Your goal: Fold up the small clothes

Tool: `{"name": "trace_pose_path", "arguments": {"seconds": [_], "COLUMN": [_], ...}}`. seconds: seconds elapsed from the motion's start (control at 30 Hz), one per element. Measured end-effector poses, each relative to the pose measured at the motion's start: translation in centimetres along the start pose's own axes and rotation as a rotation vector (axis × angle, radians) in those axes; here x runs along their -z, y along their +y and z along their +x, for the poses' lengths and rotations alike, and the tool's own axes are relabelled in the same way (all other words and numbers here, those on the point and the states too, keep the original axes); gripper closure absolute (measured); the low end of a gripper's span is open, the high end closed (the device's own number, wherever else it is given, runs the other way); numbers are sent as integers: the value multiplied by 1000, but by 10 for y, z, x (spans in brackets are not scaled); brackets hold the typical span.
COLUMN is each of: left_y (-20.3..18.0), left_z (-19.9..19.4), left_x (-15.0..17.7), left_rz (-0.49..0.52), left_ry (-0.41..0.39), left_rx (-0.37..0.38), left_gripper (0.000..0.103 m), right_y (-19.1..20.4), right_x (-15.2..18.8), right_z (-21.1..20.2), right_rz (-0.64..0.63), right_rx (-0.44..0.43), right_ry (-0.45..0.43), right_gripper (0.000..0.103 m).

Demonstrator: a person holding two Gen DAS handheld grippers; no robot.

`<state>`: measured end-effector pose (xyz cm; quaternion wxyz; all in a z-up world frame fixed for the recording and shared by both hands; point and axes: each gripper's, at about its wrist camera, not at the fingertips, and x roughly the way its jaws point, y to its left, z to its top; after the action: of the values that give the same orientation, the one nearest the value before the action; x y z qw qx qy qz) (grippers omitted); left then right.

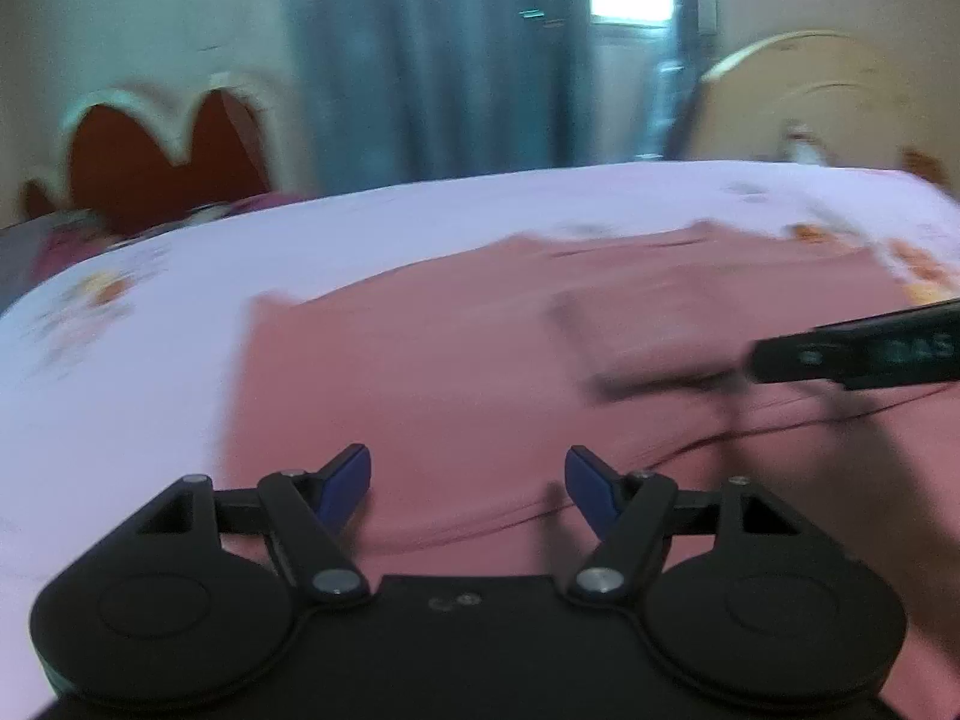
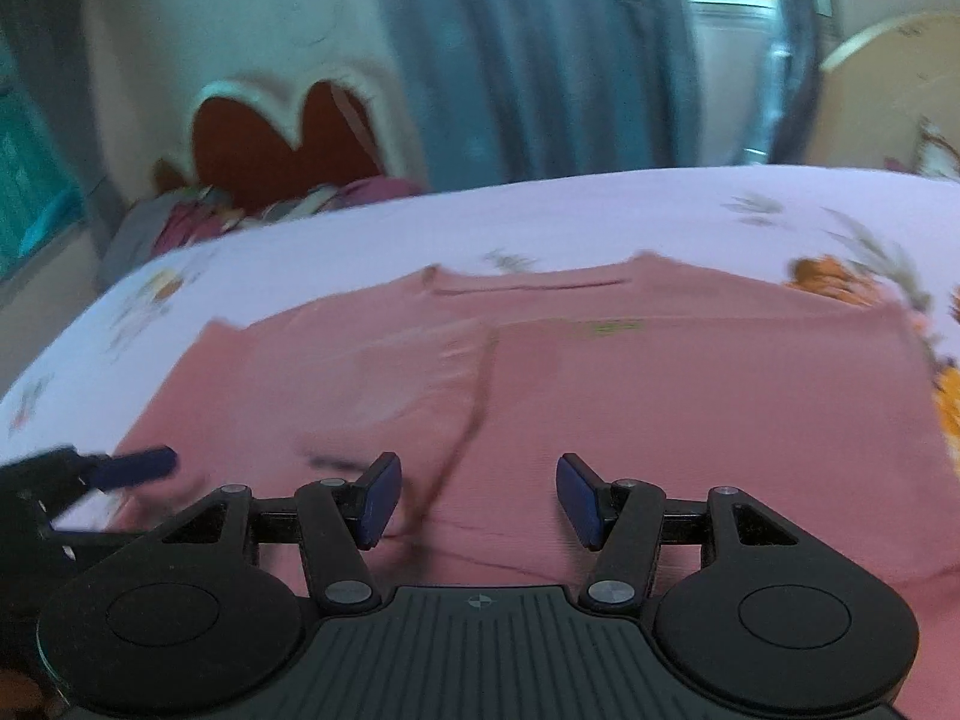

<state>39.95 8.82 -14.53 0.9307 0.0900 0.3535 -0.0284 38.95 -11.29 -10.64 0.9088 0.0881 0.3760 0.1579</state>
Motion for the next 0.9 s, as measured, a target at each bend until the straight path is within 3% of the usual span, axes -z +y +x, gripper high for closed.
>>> {"name": "trace_pose_path", "arguments": {"seconds": [0.2,0.37,0.4,0.43,0.6,0.67,0.77,0.9], "left_y": [38,46,46,47,51,51,54,46], "left_z": [-1,11,12,12,17,20,19,18], "left_x": [21,27,26,24,20,20,19,18], "left_rz": [-29,-41,-39,-41,-67,-68,-89,-61], "left_ry": [51,52,46,41,17,14,5,0], "left_rx": [-158,-194,-201,-208,-207,-210,-201,-182], "left_gripper": [33,33,33,34,76,82,89,89], "right_y": [36,50,48,47,20,3,-27,-55], "right_x": [4,0,-3,-5,-20,-26,-29,-19], "right_z": [32,43,45,45,25,15,2,-7], "right_rz": [-167,-226,-230,-227,-114,-58,34,100], "right_rx": [77,95,90,86,112,141,167,216], "right_ry": [16,-12,-10,-7,-93,-118,-132,-113], "right_gripper": [46,49,61,87,90,98,98,98]}}
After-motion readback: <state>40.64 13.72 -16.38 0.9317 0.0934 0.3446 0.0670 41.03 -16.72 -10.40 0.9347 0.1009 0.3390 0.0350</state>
